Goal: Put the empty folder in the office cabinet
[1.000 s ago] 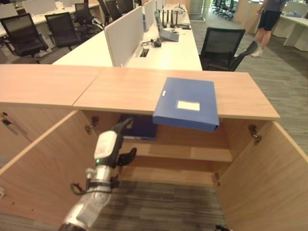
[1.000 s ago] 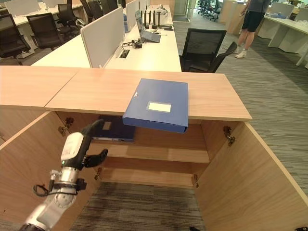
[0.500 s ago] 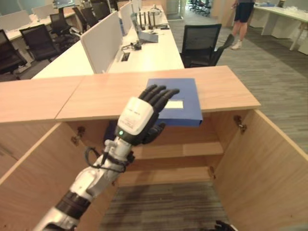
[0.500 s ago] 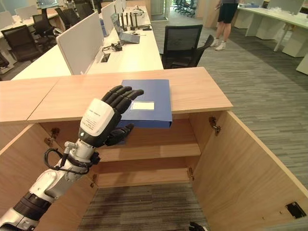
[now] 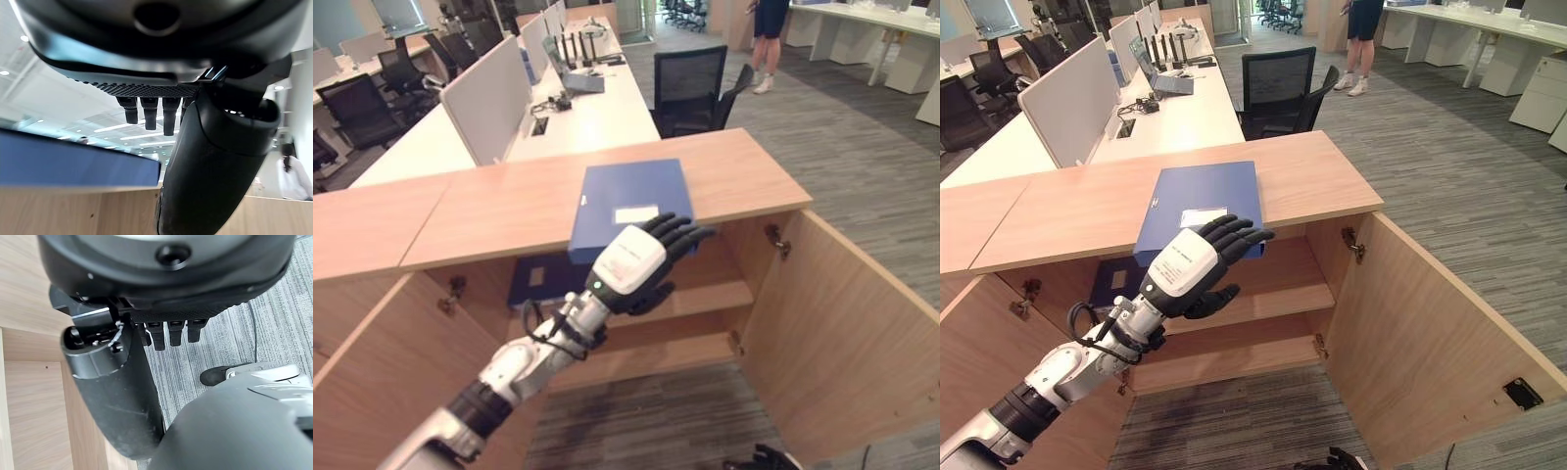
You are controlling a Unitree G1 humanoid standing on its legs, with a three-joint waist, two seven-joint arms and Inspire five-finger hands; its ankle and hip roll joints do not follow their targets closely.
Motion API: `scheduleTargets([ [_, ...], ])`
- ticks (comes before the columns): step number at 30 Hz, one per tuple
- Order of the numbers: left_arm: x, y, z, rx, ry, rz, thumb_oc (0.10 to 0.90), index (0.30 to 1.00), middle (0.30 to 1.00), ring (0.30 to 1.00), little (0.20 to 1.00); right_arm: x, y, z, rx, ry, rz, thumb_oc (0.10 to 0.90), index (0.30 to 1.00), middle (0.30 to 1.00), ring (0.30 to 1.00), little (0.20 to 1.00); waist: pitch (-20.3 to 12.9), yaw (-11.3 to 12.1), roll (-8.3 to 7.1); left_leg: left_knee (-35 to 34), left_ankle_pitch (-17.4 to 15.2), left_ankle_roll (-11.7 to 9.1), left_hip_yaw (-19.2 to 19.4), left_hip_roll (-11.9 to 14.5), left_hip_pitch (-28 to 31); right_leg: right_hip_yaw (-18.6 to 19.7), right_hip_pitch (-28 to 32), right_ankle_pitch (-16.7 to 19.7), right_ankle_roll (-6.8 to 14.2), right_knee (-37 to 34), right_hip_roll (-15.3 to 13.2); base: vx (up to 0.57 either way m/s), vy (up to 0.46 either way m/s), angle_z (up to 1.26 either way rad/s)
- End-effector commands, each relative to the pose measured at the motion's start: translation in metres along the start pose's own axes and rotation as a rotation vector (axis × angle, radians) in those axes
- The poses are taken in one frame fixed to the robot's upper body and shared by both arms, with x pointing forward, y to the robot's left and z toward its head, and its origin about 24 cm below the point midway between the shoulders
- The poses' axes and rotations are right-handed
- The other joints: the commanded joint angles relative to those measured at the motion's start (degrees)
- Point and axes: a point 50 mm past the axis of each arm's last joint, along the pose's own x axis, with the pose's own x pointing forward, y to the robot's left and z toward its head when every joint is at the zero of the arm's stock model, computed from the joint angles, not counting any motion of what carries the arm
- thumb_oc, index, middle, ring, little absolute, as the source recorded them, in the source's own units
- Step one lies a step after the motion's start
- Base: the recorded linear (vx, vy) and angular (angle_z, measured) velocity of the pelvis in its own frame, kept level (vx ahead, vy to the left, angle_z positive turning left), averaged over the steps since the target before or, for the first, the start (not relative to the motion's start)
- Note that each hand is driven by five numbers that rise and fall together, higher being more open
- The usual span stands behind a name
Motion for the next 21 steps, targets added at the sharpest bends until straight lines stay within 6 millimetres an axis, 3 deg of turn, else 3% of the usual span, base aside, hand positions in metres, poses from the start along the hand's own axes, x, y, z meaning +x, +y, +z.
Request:
scheduleTargets([
  [1, 0.049, 0.049, -0.008, 0.099, -0.058, 0.208, 0.8, 0.9, 0.9, 0.9, 0.9, 0.0, 0.001, -0.001, -0.009, -0.008, 0.003, 0.8, 0.9, 0.9, 0.9, 0.9, -0.4, -0.9, -2.51, 0.2, -4.0, -4.9, -0.5, 4.0, 2.0, -3.0, 2.7, -1.7, 5.9, 0.4, -5.0, 0.0, 0.0, 0.0],
  [8, 0.056, 0.046, -0.027, 0.187, 0.02, 0.185, 0.8, 0.9, 0.9, 0.9, 0.9, -0.001, -0.001, -0.002, 0.021, -0.009, 0.002, 0.8, 0.9, 0.9, 0.9, 0.9, -0.6, -1.6, -2.79, 0.2, -4.2, -4.9, -0.3, 4.0, 2.4, -2.8, 2.9, -1.7, 5.9, 0.4, -5.0, 0.02, 0.002, 0.0],
  [13, 0.064, 0.063, -0.037, 0.256, 0.049, 0.242, 0.8, 0.9, 0.9, 0.9, 0.9, -0.002, -0.002, -0.006, 0.029, 0.006, -0.001, 0.8, 0.9, 0.9, 0.9, 0.9, -1.0, -1.7, -3.09, 0.2, -5.0, -5.1, -0.3, 4.1, 2.8, -2.9, 3.2, -2.3, 6.1, 0.4, -5.0, 0.02, 0.005, 0.0],
  [21, 0.069, 0.073, -0.036, 0.297, 0.029, 0.279, 0.8, 0.9, 0.9, 0.9, 0.9, -0.002, -0.002, -0.012, 0.028, 0.03, -0.001, 0.8, 0.9, 0.9, 0.9, 0.9, -1.4, -1.5, -3.52, 0.2, -5.0, -5.1, -0.6, 4.2, 2.9, -3.2, 3.5, -2.5, 6.0, 0.4, -4.8, 0.0, 0.001, 0.0],
])
